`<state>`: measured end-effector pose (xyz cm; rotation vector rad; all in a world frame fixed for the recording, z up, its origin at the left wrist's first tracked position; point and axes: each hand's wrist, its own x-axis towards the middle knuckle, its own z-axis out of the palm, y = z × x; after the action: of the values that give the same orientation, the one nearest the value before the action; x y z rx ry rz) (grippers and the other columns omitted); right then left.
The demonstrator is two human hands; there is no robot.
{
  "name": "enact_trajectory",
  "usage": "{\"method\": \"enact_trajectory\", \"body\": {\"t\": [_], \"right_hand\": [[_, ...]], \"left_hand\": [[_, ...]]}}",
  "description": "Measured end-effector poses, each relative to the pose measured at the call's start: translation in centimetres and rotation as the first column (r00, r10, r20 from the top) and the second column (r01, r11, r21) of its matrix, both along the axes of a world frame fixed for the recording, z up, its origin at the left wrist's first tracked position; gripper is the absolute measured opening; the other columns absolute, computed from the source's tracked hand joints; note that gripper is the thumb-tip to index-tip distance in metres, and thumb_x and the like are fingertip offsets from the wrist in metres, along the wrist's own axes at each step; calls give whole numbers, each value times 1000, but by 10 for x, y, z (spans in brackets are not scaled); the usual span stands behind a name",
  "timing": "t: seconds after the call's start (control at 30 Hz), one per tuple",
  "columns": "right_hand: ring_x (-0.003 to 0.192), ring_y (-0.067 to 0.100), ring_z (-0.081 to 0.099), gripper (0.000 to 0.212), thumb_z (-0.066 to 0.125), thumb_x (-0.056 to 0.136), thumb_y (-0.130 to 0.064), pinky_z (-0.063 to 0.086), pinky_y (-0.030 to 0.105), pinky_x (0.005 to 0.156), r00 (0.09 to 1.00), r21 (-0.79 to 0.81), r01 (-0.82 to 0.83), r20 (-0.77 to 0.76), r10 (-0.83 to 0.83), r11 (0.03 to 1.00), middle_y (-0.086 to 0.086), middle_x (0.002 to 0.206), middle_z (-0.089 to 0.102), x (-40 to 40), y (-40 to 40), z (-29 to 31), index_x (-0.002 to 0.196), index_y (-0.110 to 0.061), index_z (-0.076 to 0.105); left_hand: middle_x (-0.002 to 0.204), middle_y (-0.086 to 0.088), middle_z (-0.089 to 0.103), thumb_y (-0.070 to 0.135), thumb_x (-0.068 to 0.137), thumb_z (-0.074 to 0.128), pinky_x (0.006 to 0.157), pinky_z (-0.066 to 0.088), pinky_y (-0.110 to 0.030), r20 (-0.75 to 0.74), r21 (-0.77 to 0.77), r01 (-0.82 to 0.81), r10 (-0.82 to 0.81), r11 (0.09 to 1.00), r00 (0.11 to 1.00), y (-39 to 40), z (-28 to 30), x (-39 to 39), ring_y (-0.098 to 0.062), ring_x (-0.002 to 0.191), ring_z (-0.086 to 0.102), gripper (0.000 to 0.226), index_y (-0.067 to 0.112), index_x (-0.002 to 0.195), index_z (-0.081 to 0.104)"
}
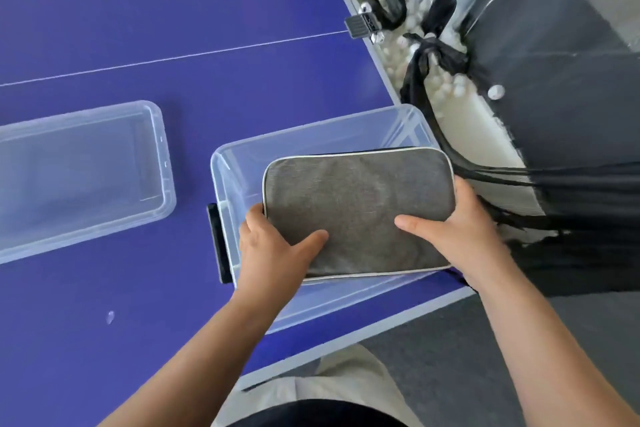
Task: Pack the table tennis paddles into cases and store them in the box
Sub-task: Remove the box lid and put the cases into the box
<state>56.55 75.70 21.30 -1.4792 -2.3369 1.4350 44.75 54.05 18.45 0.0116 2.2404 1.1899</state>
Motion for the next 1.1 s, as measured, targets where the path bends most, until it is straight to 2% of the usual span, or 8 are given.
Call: {"method": "enact_trajectory", "body": {"t": [0.17, 0.4, 0.53, 0.67, 0.77, 0.87, 1.0, 1.1], "right_hand": [[126, 20, 50, 116, 86, 44, -60, 47, 48, 102, 969, -59, -179, 160, 187, 982, -6, 140, 49, -42, 52, -53, 142, -30, 32], [110, 17, 54, 85, 89, 63, -40, 45, 33, 86, 939, -65, -257, 218, 265, 964, -9, 123, 53, -62, 55, -96, 131, -20, 40], [123, 22, 52, 117, 82, 42, -59, 47, 45, 100, 931, -75, -251, 255, 262, 965, -1, 136, 52, -60, 46, -103, 141, -18, 34], [135, 28, 41, 107, 85, 66, -44, 38, 43, 109, 924, 15, -258, 296, 243, 966, 8, 150, 39, -62, 28, -87, 149, -12, 26], [143, 29, 29, 97, 76, 79, -46, 30, 43, 114, 912, 116, -326, 300, 280, 938, 8, 158, 28, -67, 3, -71, 153, -12, 23], [143, 25, 30, 89, 69, 85, -47, 32, 43, 113, 916, 125, -378, 195, 351, 918, 3, 159, 26, -77, -44, -48, 154, -19, 21], [144, 19, 29, 79, 62, 89, -50, 32, 39, 110, 894, 168, -447, 73, 441, 879, -5, 159, 26, -87, -130, -14, 153, -29, 22], [144, 14, 28, 72, 60, 92, -46, 28, 31, 110, 868, 212, -486, 0, 497, 848, -8, 158, 29, -88, -201, 3, 152, -28, 26]], "left_hand": [[125, -1, 43, 42, 65, 82, 92, 53, -48, 140, -101, -160, 173, 982, 975, 36, -37, -3, -26, 114, 52, 85, 18, 132, 36], [119, -1, 48, 37, 63, 82, 86, 54, -45, 211, -223, -243, 290, 944, 934, 46, -64, -6, -26, 111, 52, 76, 19, 125, 41], [121, 0, 48, 37, 65, 82, 89, 54, -44, 246, -221, -223, 275, 949, 929, 43, -64, -7, -25, 111, 53, 80, 20, 130, 40], [128, 3, 47, 40, 62, 80, 93, 53, -43, 246, -135, -196, 225, 971, 943, 32, -53, -2, -20, 118, 51, 88, 25, 138, 38], [127, 12, 42, 31, 77, 76, 82, 48, -23, 195, -44, -176, 181, 983, 964, 11, -36, 1, -6, 116, 49, 81, 26, 145, 33], [112, 23, 49, 21, 86, 72, 56, 40, 0, 184, 90, -155, 136, 984, 973, -18, -15, 7, 24, 78, 52, 73, 24, 147, 32], [143, 19, 44, 33, 85, 72, 97, 41, -14, 37, 195, -104, 99, 975, 994, -79, 10, 17, 11, 124, 45, 76, 29, 149, 31], [148, 18, 37, 42, 89, 66, 88, 41, -14, -40, 152, -93, 100, 984, 994, -149, 18, 18, 11, 120, 46, 74, 33, 151, 26]]}}
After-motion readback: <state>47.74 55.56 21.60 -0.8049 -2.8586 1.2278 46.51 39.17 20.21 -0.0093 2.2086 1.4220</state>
